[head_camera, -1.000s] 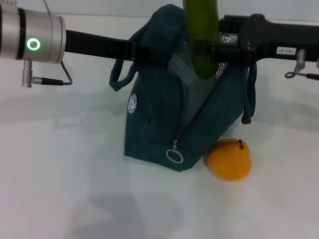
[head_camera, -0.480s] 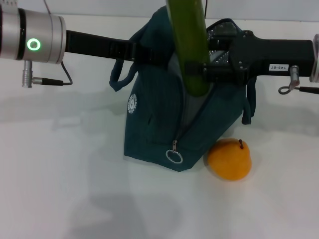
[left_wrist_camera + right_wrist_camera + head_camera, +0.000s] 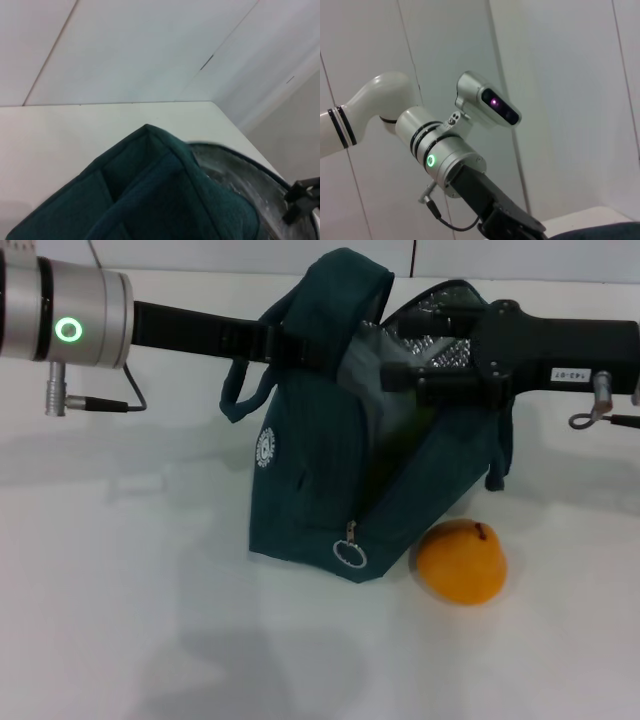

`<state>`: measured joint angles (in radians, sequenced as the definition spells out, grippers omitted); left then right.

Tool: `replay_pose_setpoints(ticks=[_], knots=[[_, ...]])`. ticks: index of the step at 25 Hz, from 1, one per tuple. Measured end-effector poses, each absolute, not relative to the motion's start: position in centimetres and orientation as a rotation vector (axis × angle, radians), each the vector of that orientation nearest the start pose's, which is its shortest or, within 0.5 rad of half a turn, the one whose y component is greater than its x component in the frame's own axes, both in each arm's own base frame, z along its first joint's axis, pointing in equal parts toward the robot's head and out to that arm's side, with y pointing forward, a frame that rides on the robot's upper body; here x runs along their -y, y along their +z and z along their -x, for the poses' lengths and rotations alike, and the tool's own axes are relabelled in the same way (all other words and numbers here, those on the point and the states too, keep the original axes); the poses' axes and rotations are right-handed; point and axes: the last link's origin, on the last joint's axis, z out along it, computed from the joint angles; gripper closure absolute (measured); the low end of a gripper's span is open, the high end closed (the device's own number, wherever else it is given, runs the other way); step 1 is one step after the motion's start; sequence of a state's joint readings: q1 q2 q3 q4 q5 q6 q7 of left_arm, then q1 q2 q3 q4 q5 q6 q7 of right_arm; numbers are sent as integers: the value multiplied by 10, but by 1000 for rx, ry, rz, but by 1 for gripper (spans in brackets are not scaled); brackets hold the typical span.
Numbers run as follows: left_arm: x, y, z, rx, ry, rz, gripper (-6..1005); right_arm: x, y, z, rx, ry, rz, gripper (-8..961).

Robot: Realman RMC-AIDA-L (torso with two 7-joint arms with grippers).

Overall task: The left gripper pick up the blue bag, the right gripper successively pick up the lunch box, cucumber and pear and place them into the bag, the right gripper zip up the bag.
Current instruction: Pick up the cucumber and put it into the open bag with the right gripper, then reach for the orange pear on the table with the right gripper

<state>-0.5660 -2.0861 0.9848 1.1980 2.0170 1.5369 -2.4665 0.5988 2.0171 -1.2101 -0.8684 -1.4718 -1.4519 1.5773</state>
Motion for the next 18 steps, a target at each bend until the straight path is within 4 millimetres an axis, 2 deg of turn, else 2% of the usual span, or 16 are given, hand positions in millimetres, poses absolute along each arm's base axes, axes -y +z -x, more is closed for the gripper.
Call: replay_pose_setpoints(ticks=[4, 11, 15, 18], knots=[[-366, 39, 166, 1314, -550, 2611, 959, -359, 24, -146, -295, 1001, 2796, 213], [-364, 39, 171, 1328, -548, 2599, 959, -330, 68, -166, -221, 1142, 2782, 216], [-364, 40, 174, 1331, -550, 2587, 959, -313, 75, -189, -243, 1128, 2799, 218], [-363, 40, 180, 1340, -553, 2561, 959, -299, 71, -206, -221, 1084, 2799, 220]])
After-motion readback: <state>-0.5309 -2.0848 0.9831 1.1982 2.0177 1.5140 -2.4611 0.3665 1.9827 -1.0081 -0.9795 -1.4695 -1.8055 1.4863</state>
